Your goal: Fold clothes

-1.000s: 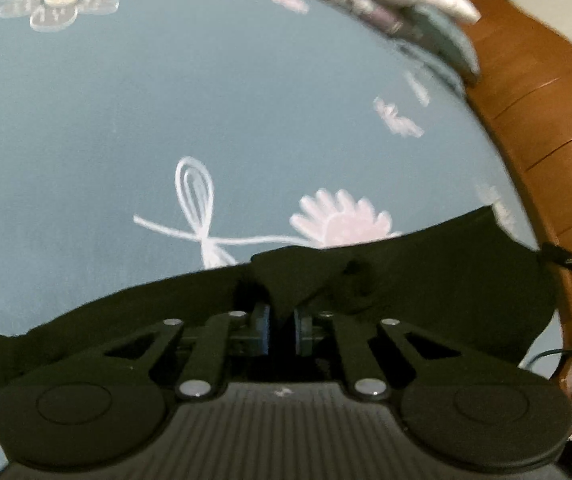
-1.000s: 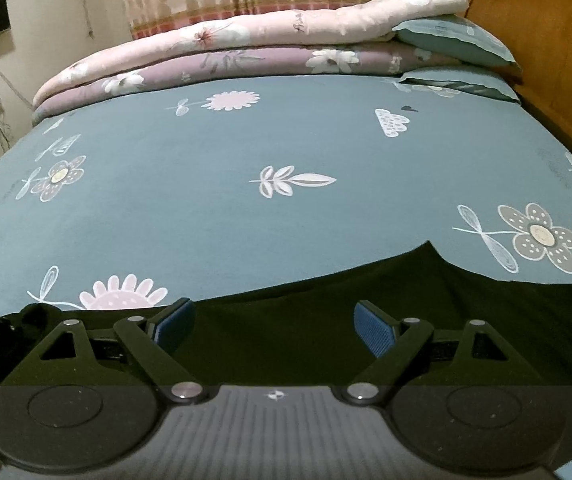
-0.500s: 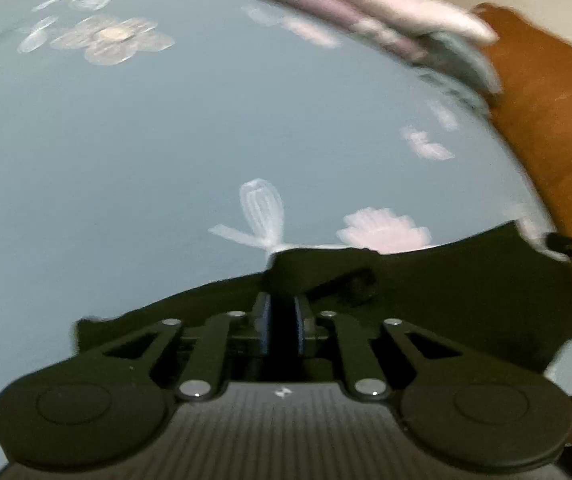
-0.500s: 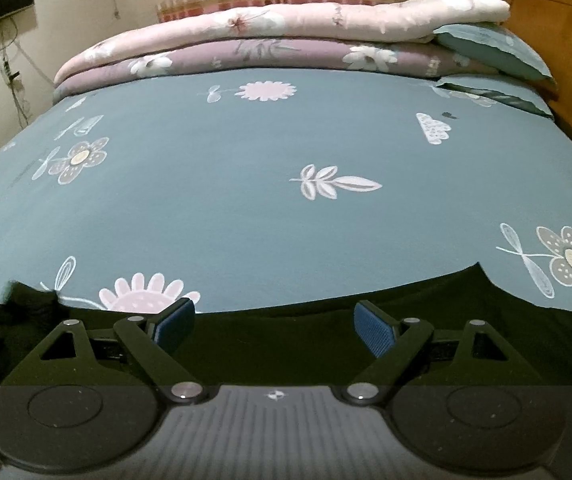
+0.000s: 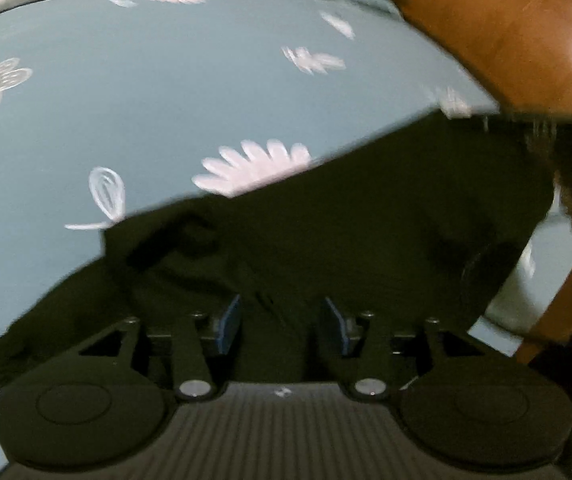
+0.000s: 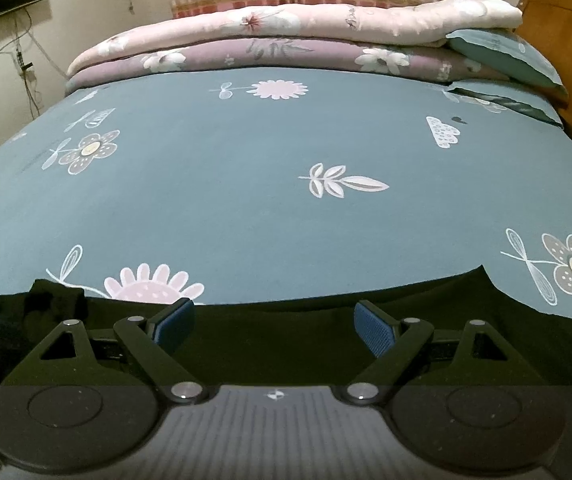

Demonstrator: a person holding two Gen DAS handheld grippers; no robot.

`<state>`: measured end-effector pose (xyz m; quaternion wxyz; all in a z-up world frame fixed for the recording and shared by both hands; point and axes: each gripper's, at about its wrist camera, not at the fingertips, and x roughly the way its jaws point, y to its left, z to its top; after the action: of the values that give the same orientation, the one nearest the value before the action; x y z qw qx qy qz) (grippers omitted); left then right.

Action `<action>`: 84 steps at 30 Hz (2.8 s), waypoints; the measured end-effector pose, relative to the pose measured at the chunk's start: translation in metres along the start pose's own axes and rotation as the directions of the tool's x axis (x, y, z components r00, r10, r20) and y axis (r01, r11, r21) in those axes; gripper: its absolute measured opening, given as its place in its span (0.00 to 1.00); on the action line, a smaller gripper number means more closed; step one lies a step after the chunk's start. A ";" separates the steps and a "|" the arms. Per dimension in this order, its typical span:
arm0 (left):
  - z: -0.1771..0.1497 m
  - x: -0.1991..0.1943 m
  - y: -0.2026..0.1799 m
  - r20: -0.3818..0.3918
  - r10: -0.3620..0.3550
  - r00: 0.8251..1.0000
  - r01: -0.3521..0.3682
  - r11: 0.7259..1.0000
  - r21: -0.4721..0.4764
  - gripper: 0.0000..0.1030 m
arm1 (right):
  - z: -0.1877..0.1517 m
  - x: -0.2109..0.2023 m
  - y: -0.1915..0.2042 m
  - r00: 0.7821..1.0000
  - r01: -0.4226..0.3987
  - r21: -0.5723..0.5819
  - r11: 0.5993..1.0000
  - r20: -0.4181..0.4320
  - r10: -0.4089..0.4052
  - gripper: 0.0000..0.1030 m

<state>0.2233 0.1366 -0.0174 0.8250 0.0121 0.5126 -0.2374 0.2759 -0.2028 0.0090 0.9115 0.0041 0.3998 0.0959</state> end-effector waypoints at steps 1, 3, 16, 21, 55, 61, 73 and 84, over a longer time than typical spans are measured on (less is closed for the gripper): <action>-0.002 0.005 -0.005 -0.023 0.027 0.999 -0.027 1.000 0.011 0.45 | -0.002 0.000 -0.004 1.000 -0.002 0.008 1.000 0.000 0.002 0.87; -0.006 0.013 -0.015 -0.048 0.128 0.991 -0.125 0.990 0.063 0.46 | -0.005 0.000 -0.011 1.000 -0.007 0.028 1.000 -0.001 0.007 0.87; -0.029 -0.010 -0.023 -0.015 0.297 0.955 -0.298 0.954 -0.034 0.08 | -0.013 0.001 -0.039 0.998 -0.060 0.062 0.996 0.009 0.060 0.87; -0.048 -0.034 0.000 -0.021 0.328 0.944 -0.325 0.920 -0.222 0.08 | -0.007 0.005 -0.036 0.996 -0.093 0.047 0.995 0.005 0.093 0.87; -0.046 -0.023 -0.008 -0.033 0.279 0.960 -0.278 0.960 0.029 0.47 | -0.041 0.090 0.040 0.914 -0.206 -0.043 0.978 -0.364 0.177 0.97; -0.045 0.004 -0.015 -0.037 0.366 0.930 -0.356 0.919 0.169 0.47 | -0.041 0.085 0.047 0.912 -0.202 -0.057 0.978 -0.374 0.167 0.98; -0.047 -0.026 0.030 -0.019 0.345 0.938 -0.345 0.936 -0.069 0.47 | -0.025 0.075 0.057 0.926 -0.219 -0.079 0.973 -0.332 0.181 0.98; -0.063 -0.052 0.089 0.051 0.244 0.969 -0.215 0.921 -0.326 0.40 | -0.022 0.081 0.073 0.916 -0.249 -0.081 0.965 -0.343 0.207 0.98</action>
<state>0.1876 0.2523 -0.0232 0.8606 -0.0716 0.5014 -0.0539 0.3007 -0.1184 -0.0589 0.8122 -0.0215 0.5377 0.2254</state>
